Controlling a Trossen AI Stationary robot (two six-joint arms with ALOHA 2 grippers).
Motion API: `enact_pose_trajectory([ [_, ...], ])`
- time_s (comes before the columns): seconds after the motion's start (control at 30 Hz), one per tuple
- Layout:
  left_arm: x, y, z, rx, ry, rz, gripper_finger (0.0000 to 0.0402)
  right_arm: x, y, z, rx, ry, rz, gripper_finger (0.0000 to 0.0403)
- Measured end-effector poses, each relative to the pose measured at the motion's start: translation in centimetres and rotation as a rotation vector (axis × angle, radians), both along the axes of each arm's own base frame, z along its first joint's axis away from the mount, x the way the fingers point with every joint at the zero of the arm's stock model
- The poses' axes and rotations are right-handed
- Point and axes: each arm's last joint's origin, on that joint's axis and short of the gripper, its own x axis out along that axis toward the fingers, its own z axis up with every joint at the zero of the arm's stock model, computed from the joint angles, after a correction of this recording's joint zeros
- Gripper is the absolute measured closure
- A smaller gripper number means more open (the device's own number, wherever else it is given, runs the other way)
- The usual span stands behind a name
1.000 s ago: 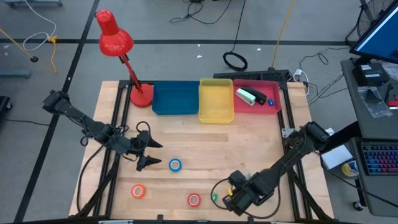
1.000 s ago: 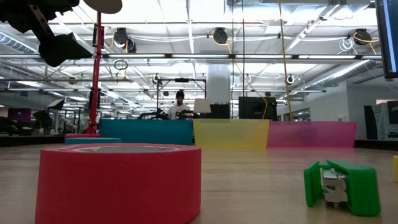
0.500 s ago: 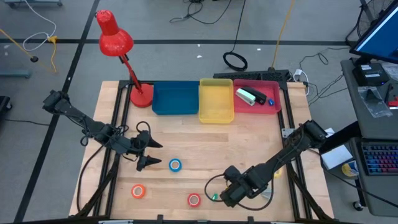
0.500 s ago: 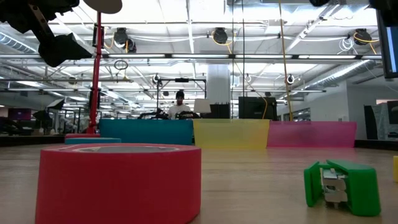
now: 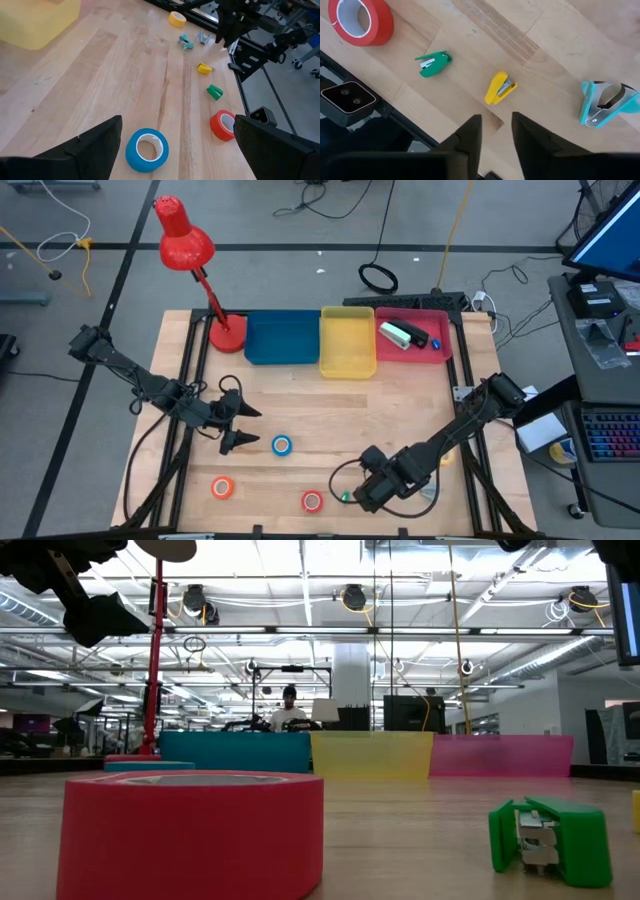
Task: Pick and place Stapler, Stapler remover, tape
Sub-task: Put the yellow stapler into the pink bin
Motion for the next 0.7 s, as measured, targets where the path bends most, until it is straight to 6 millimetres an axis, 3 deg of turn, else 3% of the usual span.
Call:
enact_pose_trajectory([
  [0.33, 0.0, 0.0, 0.0, -0.001, 0.0, 0.0, 0.0023, 0.8, 0.6, -1.0, 0.029, -0.019, -0.048, 0.023],
  [0.7, 0.0, 0.0, 0.0, -0.003, 0.0, 0.001, 0.0023, 0.7, 0.6, -2.2, 0.018, 0.015, -0.071, 0.0224],
])
